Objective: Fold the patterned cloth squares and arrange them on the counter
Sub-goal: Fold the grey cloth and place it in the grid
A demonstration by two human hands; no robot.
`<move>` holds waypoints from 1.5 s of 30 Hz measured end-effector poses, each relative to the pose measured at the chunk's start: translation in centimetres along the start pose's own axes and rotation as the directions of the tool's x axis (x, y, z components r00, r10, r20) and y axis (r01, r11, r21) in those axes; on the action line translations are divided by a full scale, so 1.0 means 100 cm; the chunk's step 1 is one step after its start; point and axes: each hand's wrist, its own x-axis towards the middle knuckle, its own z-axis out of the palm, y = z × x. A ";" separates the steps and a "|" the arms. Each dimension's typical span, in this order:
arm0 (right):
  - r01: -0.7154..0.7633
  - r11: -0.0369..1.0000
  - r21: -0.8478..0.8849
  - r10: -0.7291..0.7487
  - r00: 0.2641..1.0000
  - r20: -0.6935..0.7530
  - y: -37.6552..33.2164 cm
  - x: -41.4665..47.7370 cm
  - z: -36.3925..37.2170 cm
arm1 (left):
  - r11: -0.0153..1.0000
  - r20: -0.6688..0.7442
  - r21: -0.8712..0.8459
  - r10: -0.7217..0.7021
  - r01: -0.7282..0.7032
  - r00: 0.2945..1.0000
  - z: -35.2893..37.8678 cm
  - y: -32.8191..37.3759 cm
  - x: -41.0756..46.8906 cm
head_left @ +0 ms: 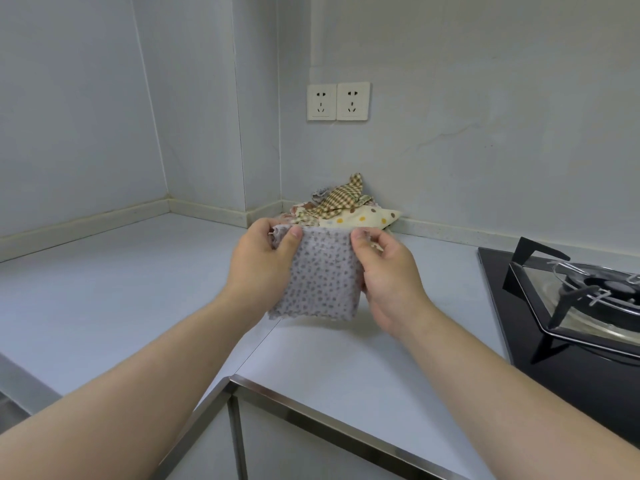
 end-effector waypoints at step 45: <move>0.175 0.719 -0.673 -0.287 0.956 -0.058 0.007 -0.013 0.004 | 0.984 -0.138 0.067 -0.156 0.166 0.978 0.026 -0.020 -0.023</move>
